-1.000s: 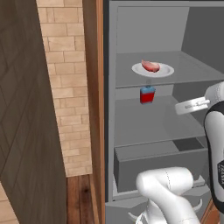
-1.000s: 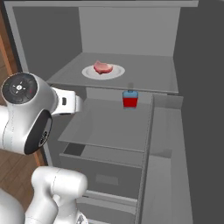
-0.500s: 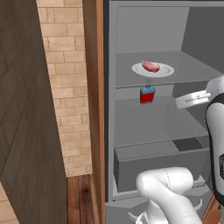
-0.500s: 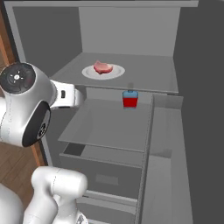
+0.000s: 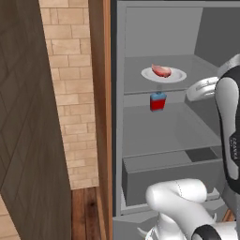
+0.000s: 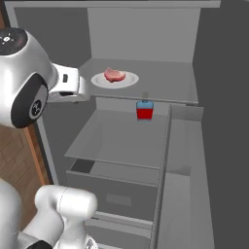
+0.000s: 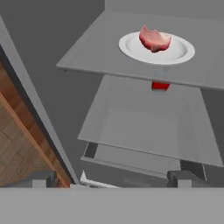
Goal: Retrieve the steak from the fridge and place it on the saucepan with marinade on the stove.
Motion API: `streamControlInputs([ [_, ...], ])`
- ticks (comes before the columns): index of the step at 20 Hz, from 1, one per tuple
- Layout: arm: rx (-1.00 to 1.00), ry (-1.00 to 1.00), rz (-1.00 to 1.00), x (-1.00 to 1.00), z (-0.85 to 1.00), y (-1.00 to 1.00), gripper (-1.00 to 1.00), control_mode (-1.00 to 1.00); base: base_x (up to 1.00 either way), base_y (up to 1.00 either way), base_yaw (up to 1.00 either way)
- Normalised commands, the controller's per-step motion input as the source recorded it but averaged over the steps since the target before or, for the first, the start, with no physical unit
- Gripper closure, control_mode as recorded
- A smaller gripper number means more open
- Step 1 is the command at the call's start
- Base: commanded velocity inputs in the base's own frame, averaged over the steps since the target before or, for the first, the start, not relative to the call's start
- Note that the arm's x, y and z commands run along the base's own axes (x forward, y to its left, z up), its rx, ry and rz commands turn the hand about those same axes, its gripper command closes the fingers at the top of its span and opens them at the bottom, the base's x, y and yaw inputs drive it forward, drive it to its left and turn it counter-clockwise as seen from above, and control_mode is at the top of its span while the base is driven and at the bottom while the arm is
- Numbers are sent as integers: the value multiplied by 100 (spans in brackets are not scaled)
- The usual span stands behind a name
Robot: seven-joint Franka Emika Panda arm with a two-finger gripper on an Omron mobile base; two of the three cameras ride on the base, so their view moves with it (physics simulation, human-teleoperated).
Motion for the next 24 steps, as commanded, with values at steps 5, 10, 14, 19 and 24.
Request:
streamControlInputs([
  [5, -8, 2, -2, 13, -13, -3, -100, -100, 0, 0, 0],
  [10, -1, -23, 0, 8, -30, -5, -100, -100, 0, 0, 0],
  [14, 0, -12, 0, 15, -11, -5, -100, -100, 0, 0, 0],
  [19, -1, -2, 0, 9, 22, 0, -100, -100, 0, 0, 0],
  [24, -1, 0, 0, 19, 21, 0, -100, -100, 0, 0, 0],
])
